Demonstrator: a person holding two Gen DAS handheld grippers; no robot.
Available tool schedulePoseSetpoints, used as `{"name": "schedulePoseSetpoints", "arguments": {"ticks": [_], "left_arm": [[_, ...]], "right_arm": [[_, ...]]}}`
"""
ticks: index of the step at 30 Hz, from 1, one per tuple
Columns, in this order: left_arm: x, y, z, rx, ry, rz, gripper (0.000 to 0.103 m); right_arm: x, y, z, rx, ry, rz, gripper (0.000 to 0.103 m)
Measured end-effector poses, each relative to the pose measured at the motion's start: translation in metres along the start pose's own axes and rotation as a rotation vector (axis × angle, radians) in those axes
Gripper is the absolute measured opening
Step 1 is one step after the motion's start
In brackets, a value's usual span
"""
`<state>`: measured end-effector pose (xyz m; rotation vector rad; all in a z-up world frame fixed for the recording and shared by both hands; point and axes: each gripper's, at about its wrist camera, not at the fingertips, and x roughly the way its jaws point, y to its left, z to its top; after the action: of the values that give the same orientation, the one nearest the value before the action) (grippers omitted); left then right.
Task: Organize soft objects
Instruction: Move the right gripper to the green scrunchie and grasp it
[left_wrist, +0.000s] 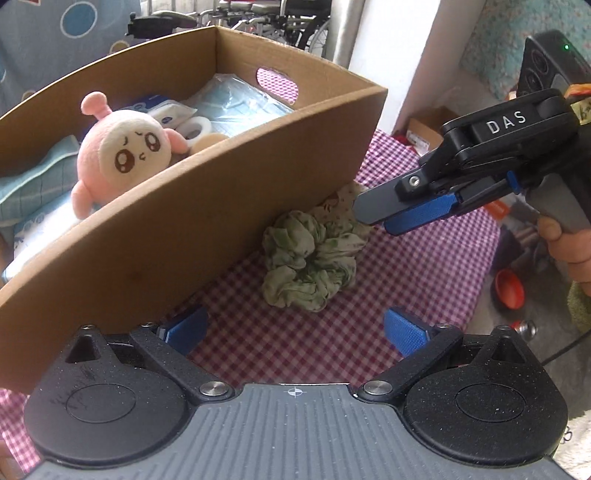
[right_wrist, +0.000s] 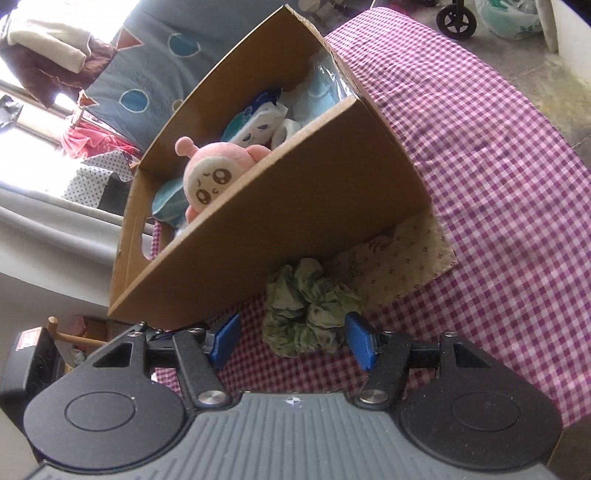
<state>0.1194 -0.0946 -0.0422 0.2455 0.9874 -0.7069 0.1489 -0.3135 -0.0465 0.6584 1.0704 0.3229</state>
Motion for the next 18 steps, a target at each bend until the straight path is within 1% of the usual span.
{"name": "schedulePoseSetpoints", "arguments": {"ticks": [3, 5, 7, 11, 12, 13, 14, 15, 16, 17, 18], "left_arm": [[0.014, -0.005, 0.004, 0.031, 0.005, 0.026, 0.101], [0.021, -0.007, 0.009, 0.052, -0.002, 0.044, 0.1], [0.029, -0.009, 0.013, 0.074, -0.011, 0.061, 0.096], [0.045, -0.013, 0.018, 0.103, 0.01, 0.065, 0.093], [0.049, -0.014, 0.018, 0.106, 0.02, 0.059, 0.091], [0.052, -0.015, 0.019, 0.11, 0.026, 0.06, 0.088], [0.055, -0.016, 0.019, 0.116, 0.031, 0.065, 0.087], [0.057, -0.017, 0.019, 0.125, 0.034, 0.071, 0.083], [0.059, -0.019, 0.02, 0.134, 0.036, 0.077, 0.079], [0.061, -0.02, 0.02, 0.139, 0.037, 0.082, 0.077], [0.063, -0.022, 0.02, 0.14, 0.04, 0.087, 0.074]], "right_arm": [[0.014, 0.005, 0.001, -0.064, 0.005, -0.053, 0.065], [0.02, 0.011, 0.002, -0.124, -0.014, -0.105, 0.065], [0.026, 0.016, 0.003, -0.177, -0.029, -0.141, 0.065], [0.039, 0.022, 0.003, -0.255, -0.02, -0.153, 0.063], [0.042, 0.023, 0.003, -0.273, -0.016, -0.156, 0.061], [0.045, 0.023, 0.003, -0.295, -0.014, -0.162, 0.055], [0.047, 0.024, 0.002, -0.312, -0.012, -0.168, 0.052], [0.048, 0.024, 0.001, -0.33, -0.011, -0.169, 0.051], [0.048, 0.025, -0.001, -0.348, -0.012, -0.168, 0.048], [0.05, 0.025, -0.002, -0.365, -0.011, -0.171, 0.041], [0.051, 0.026, -0.003, -0.379, -0.009, -0.176, 0.038]]}}
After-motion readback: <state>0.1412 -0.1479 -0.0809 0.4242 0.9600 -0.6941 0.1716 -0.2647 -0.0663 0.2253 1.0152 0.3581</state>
